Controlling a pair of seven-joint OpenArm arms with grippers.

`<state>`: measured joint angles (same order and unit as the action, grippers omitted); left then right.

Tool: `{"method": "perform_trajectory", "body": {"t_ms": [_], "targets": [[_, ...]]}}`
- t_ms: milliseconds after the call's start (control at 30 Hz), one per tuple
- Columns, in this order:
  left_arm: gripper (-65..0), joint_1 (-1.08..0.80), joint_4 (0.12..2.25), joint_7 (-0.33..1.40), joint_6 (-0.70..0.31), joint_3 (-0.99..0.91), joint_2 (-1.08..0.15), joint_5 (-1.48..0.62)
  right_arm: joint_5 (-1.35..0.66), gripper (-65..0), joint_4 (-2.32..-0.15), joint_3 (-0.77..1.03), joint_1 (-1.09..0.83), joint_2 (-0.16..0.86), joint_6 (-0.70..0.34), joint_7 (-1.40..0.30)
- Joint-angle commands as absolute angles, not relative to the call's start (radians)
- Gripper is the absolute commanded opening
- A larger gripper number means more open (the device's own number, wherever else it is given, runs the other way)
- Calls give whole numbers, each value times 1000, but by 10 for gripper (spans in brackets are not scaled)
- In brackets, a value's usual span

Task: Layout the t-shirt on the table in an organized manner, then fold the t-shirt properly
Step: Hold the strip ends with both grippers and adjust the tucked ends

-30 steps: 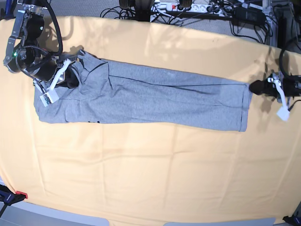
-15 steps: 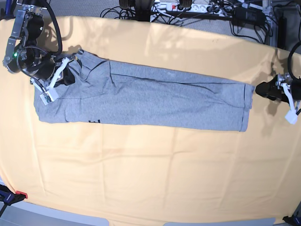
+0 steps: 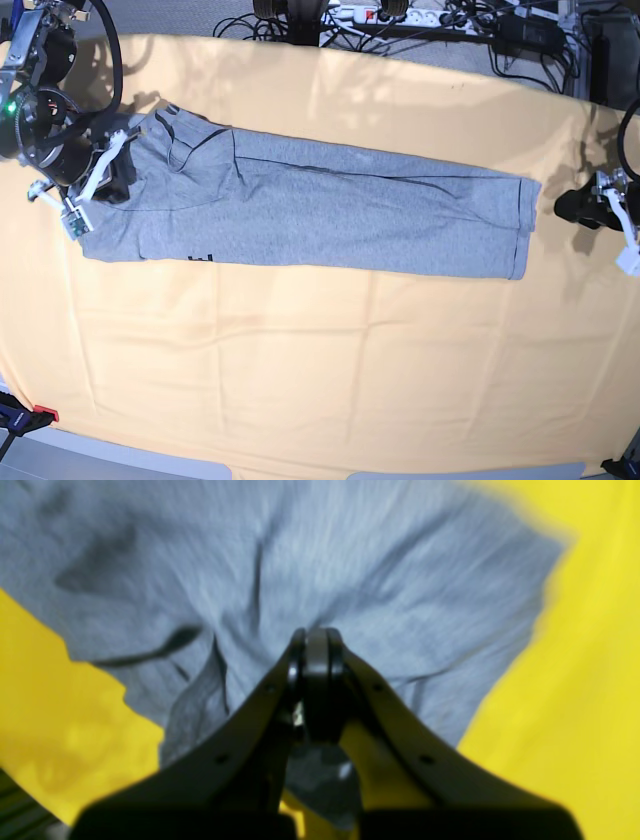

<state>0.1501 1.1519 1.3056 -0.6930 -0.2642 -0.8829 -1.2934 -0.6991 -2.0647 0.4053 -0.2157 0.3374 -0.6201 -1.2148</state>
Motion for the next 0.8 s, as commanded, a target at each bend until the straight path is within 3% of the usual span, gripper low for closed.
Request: {"method": "perform_trajectory", "body": {"t_ms": [0,133,367,767], "targets": [[-221,170,1164,1290,-698,-299,-914,-1317,-708,-650,-2080,417,-207,349,-631,-1161],[-221,169,1163,1290,-689,-433,-910,-1316,-703,-650,-2045,418,-207,328,-683,-1034],[-221,169,1156,1285,-680,-686,-804,-1220,-705,-650,-1846,417,-193,324,-698,-972],[-221,133,1156,1159,-679,-707,-605,-1058,-658,-650,-1699,416,-188,324,-698,-1032]]}}
